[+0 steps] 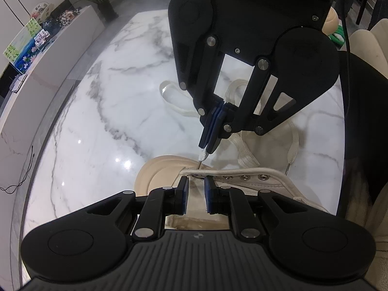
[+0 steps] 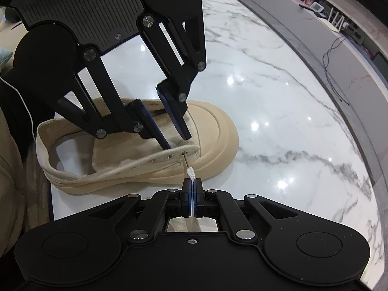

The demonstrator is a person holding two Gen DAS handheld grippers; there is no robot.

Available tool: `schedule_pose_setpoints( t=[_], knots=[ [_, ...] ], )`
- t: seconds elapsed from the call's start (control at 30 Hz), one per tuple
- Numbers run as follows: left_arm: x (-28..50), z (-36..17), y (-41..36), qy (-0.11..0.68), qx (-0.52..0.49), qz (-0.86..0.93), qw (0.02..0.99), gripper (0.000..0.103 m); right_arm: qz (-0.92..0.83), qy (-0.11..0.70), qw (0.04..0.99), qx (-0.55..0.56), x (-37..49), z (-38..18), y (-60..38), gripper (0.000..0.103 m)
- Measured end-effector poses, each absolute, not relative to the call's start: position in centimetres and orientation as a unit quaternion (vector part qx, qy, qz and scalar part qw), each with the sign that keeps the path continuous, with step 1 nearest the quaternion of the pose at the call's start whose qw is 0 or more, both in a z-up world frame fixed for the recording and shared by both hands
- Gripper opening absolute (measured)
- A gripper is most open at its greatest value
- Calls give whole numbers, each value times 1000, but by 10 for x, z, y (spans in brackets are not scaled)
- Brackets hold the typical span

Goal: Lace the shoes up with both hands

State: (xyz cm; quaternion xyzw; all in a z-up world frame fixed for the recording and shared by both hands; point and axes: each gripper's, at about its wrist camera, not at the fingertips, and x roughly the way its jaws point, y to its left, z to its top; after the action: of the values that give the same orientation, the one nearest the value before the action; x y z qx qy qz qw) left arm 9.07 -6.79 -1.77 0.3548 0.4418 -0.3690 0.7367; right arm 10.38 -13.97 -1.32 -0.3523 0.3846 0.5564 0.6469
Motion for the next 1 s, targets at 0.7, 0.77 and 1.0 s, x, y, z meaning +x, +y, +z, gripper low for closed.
schedule_pose_setpoints(
  t=[0.7, 0.77, 1.0],
  knots=[
    [88, -21, -64, 440, 325, -344, 764, 2, 557, 380, 651, -348, 98, -10, -125, 1],
    [87, -20, -61, 440, 315, -336, 771, 2, 555, 383, 653, -344, 98, -8, -125, 2],
    [80, -9, -49, 432, 296, -320, 790, 2, 548, 372, 667, -340, 99, 7, -122, 6]
  ],
)
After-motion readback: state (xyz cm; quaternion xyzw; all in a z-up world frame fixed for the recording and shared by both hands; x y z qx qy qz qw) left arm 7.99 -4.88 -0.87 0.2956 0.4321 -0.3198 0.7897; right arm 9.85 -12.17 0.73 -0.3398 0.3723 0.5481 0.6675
